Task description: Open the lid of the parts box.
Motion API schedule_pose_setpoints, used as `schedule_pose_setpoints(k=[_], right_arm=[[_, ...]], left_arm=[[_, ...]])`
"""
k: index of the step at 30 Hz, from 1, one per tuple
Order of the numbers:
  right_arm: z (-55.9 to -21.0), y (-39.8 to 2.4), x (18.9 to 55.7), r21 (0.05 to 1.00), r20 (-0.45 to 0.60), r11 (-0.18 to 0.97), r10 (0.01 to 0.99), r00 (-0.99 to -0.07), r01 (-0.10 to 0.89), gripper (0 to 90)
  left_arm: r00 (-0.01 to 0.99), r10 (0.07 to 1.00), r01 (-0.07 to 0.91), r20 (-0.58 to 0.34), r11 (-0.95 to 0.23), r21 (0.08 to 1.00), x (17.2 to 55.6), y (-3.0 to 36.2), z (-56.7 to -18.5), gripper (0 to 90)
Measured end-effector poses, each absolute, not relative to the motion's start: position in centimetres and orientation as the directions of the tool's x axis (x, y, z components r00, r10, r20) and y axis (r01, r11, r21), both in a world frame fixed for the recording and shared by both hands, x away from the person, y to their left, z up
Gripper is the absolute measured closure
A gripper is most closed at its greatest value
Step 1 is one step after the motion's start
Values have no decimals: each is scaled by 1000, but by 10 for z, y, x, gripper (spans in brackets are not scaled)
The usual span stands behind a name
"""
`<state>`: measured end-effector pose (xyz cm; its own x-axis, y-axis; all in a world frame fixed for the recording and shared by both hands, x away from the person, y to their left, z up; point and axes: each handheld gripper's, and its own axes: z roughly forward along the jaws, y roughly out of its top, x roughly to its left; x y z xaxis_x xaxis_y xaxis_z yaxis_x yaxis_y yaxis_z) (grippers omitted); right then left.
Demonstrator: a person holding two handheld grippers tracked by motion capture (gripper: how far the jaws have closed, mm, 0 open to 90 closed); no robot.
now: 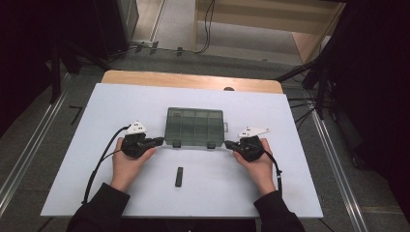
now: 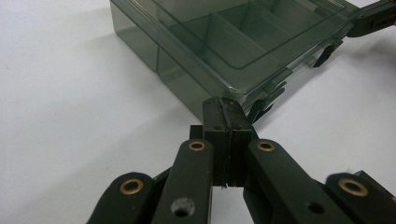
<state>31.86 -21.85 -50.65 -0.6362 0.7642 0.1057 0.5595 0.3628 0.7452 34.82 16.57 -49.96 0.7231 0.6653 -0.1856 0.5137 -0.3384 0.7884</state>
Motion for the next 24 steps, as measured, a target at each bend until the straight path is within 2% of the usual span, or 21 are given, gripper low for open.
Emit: schedule_pose_setpoints(k=[24], right_arm=[[-500,-220,316,775,138,317,759,-637,547,874]], left_arm=[[727,662,508,-183,-340,791,349,166,-499,889]])
